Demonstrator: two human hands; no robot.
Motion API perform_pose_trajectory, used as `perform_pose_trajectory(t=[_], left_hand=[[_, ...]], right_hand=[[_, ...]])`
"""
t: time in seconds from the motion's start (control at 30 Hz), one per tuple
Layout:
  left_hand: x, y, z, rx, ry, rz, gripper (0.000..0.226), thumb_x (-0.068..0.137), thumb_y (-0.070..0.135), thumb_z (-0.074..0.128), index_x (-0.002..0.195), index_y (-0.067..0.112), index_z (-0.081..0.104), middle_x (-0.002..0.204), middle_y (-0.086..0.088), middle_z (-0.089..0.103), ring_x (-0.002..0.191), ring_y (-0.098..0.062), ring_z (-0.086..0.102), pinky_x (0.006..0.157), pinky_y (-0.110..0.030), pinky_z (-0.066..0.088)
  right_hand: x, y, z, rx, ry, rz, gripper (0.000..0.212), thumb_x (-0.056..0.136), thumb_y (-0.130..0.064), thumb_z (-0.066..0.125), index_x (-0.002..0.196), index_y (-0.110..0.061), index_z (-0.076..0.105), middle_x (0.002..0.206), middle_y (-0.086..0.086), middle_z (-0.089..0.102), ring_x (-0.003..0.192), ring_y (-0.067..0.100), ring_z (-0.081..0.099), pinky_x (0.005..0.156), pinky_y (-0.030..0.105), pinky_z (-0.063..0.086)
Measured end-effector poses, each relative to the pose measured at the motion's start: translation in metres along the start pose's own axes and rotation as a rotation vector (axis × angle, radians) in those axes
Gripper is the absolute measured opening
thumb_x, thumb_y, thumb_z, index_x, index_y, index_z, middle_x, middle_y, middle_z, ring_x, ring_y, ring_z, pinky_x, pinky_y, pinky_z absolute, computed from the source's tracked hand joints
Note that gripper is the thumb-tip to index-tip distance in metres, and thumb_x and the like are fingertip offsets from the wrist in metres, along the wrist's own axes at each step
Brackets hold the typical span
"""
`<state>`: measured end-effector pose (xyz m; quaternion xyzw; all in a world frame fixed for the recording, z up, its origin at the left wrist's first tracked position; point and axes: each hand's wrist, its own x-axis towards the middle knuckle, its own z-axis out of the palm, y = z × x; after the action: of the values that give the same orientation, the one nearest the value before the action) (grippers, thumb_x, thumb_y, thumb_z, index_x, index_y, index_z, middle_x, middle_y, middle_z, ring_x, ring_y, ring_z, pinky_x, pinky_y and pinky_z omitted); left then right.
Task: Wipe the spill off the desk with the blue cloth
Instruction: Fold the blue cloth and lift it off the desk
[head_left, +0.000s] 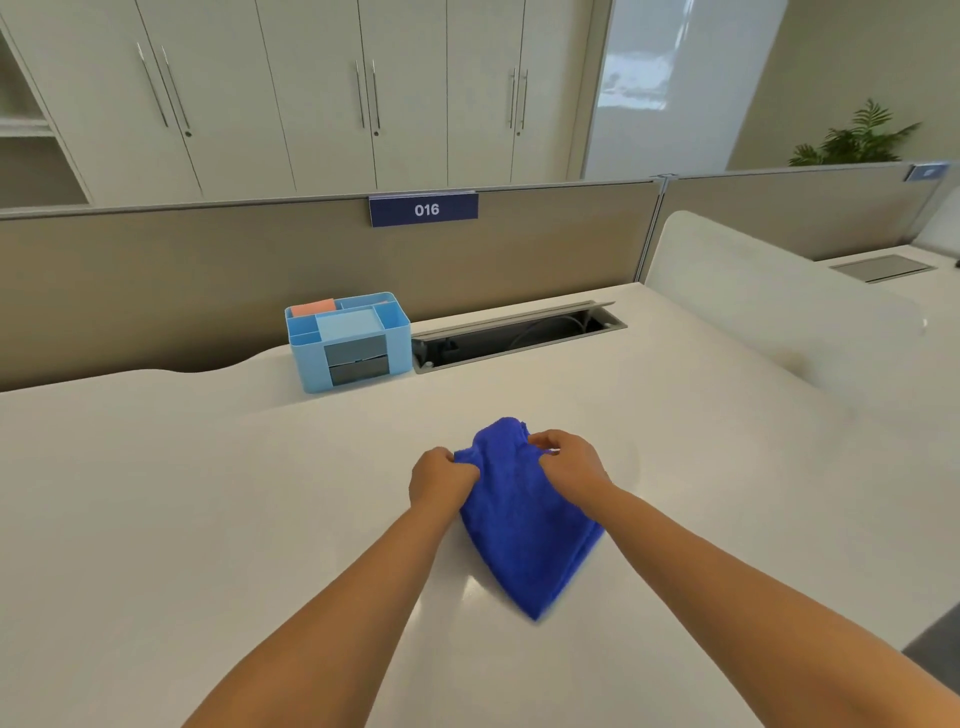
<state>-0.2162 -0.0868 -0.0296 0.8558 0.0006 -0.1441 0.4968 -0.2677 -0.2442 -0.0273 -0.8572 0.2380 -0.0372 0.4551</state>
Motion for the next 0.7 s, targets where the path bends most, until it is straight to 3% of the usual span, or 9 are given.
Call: perform_pose_trajectory(t=[0.07,0.2,0.3,0.37,0.43,0.5,0.6,0.7], left_hand=[[-0.004,0.018,-0.005,-0.069,0.017,0.087,0.032,0.07,0.002,0.052,0.054,0.018,0.03,0.055,0.001,0.031,0.05,-0.014,0.029,0.047,-0.025,0.022],[-0.009,0.063,-0.021,0.018,-0.012,0.313,0.016,0.076,0.004,0.054,0.069,0.016,0.046,0.062,0.003,0.045,0.059,-0.012,0.042,0.05,-0.023,0.03],[-0.014,0.092,-0.036,0.078,-0.105,0.465,0.021,0.074,0.003,0.056,0.068,0.022,0.049,0.061,0.005,0.049,0.058,-0.01,0.045,0.051,-0.022,0.033],[-0.016,0.107,-0.047,0.08,-0.172,0.515,0.028,0.075,0.0,0.056,0.065,0.026,0.049,0.06,0.005,0.051,0.058,-0.009,0.046,0.052,-0.022,0.035],[-0.015,0.116,-0.057,0.062,-0.207,0.548,0.026,0.076,0.0,0.055,0.067,0.025,0.051,0.063,0.004,0.054,0.063,-0.013,0.05,0.057,-0.024,0.039],[-0.013,0.118,-0.068,0.048,-0.214,0.57,0.023,0.079,0.005,0.057,0.07,0.025,0.053,0.068,0.003,0.057,0.07,-0.015,0.053,0.061,-0.025,0.042],[-0.005,0.113,-0.08,-0.01,-0.186,0.581,0.018,0.084,0.013,0.06,0.076,0.028,0.055,0.076,0.006,0.061,0.078,-0.015,0.056,0.066,-0.027,0.046],[0.002,0.104,-0.085,-0.079,-0.17,0.577,0.015,0.086,0.016,0.06,0.079,0.029,0.056,0.081,0.006,0.061,0.082,-0.014,0.056,0.069,-0.026,0.048]], right_hand=[[0.002,-0.004,-0.008,-0.043,-0.001,-0.085,0.049,0.085,-0.006,0.049,0.132,-0.02,0.047,0.138,-0.002,0.05,0.123,0.016,0.049,0.091,0.022,0.038],[0.008,-0.031,-0.039,-0.156,-0.156,-0.322,0.089,0.073,-0.014,0.074,0.146,-0.024,0.024,0.156,-0.003,0.021,0.142,0.015,0.022,0.105,0.022,0.025],[0.016,-0.058,-0.059,-0.275,-0.25,-0.422,0.097,0.065,-0.025,0.083,0.145,-0.028,0.028,0.158,-0.007,0.013,0.145,0.013,0.005,0.113,0.034,0.021],[0.019,-0.073,-0.067,-0.309,-0.292,-0.426,0.075,0.063,-0.027,0.083,0.13,-0.031,0.049,0.148,-0.008,0.036,0.139,0.015,0.025,0.106,0.035,0.033],[0.02,-0.083,-0.07,-0.33,-0.312,-0.369,0.036,0.065,-0.03,0.08,0.096,-0.033,0.062,0.106,-0.008,0.066,0.105,0.021,0.059,0.079,0.028,0.049],[0.018,-0.088,-0.071,-0.31,-0.317,-0.341,0.018,0.068,-0.033,0.077,0.078,-0.033,0.061,0.078,-0.009,0.066,0.075,0.015,0.065,0.062,0.022,0.048],[0.014,-0.09,-0.065,-0.202,-0.26,-0.34,0.012,0.073,-0.034,0.072,0.082,-0.03,0.066,0.081,-0.005,0.07,0.07,0.01,0.065,0.064,0.026,0.053],[0.009,-0.096,-0.058,-0.234,-0.208,-0.355,0.027,0.076,-0.036,0.07,0.098,-0.019,0.067,0.092,0.005,0.072,0.078,0.018,0.065,0.077,0.036,0.054]])
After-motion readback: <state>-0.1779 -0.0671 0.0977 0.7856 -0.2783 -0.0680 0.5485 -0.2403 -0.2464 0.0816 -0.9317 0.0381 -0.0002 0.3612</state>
